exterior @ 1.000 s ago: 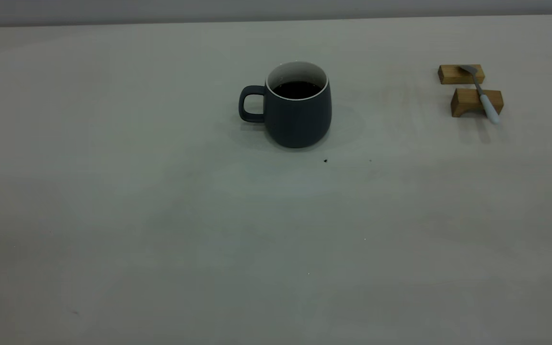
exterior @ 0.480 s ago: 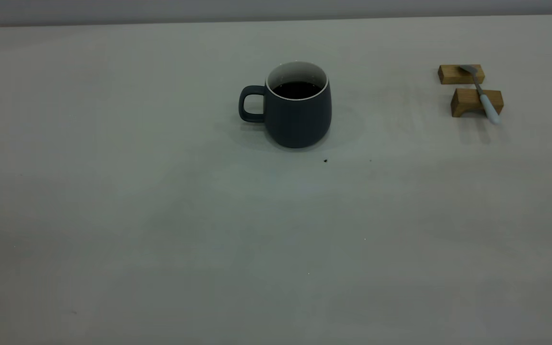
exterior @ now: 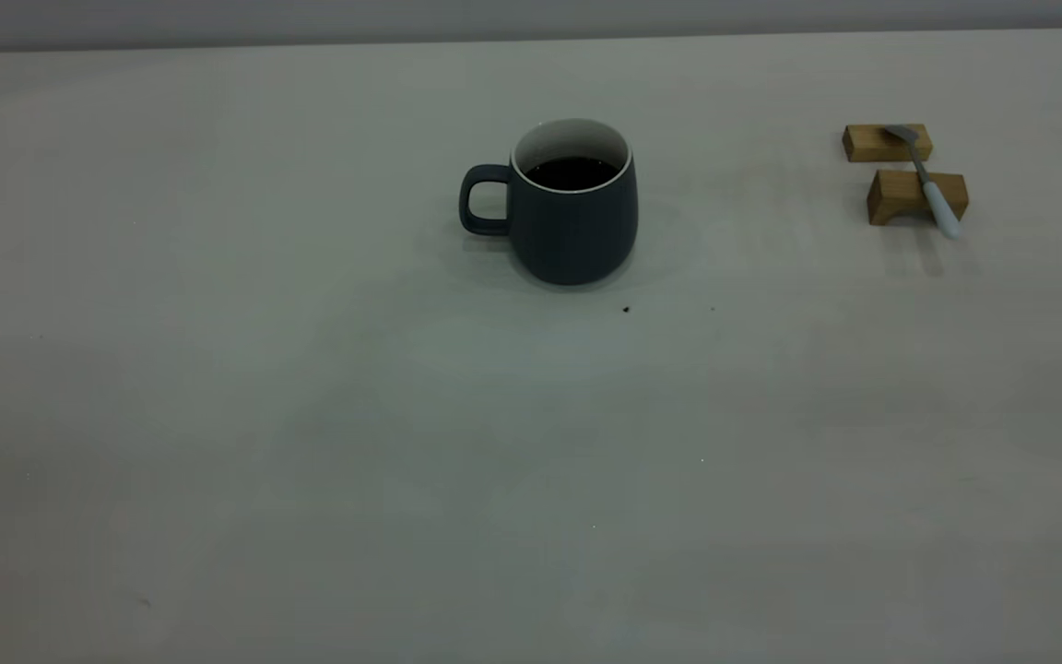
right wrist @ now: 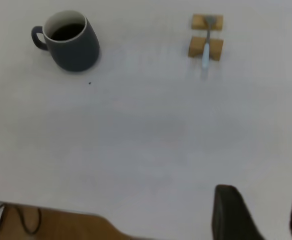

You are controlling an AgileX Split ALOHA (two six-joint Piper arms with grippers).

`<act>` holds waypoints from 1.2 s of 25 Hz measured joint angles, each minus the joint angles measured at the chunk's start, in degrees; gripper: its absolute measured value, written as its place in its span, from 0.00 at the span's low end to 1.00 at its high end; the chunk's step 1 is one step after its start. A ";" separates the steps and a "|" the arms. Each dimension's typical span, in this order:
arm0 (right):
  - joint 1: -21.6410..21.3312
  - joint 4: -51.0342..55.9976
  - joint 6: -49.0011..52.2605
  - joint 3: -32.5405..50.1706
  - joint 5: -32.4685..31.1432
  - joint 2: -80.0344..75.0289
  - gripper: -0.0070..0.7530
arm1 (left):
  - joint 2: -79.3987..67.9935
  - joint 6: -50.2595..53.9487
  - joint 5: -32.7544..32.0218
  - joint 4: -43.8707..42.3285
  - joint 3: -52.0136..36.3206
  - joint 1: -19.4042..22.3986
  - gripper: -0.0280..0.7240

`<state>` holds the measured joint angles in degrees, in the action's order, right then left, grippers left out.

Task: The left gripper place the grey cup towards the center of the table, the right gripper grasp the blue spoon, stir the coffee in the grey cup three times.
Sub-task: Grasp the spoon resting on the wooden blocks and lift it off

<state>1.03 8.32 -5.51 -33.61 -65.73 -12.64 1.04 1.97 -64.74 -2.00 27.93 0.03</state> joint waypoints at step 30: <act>0.78 7.42 -13.17 -25.18 30.63 -93.48 0.84 | 0.00 0.00 -0.02 0.00 0.00 0.00 0.48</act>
<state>1.81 15.74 -18.69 -58.78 -35.10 -106.11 1.04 1.97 -64.76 -2.00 27.93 0.03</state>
